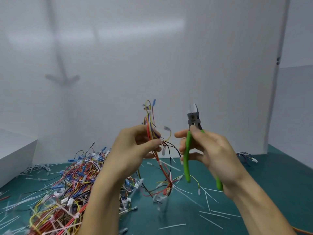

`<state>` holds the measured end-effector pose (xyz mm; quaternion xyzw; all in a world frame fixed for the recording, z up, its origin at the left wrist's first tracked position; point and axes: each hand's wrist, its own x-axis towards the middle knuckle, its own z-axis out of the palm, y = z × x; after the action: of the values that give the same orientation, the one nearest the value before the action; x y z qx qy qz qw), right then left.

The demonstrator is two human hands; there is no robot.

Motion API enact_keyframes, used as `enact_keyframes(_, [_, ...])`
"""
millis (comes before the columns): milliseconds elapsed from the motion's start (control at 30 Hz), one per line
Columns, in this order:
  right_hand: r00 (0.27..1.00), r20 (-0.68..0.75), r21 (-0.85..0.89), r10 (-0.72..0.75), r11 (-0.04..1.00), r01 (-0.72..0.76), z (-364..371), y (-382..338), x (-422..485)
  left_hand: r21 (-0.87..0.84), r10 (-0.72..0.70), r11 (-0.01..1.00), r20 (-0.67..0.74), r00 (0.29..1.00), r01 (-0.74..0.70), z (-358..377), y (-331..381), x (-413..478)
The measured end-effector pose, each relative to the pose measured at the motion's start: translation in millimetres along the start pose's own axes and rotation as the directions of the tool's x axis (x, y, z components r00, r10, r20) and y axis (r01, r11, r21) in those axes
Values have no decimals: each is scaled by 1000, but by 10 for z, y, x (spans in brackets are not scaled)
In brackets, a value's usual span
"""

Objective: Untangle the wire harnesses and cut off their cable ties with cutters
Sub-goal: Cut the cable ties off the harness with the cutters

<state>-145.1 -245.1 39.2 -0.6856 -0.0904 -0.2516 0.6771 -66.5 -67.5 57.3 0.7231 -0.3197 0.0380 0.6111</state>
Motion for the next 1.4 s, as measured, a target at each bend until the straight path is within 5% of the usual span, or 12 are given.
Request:
enact_keyframes(400, [927, 260, -548, 271, 832, -90, -24, 17, -58, 99, 86, 992, -150, 985, -72, -76, -26, 8])
enact_keyframes(1400, [930, 242, -588, 276, 804, -86, -31, 7, -66, 208, 118, 971, -8, 993, -114, -53, -4, 15])
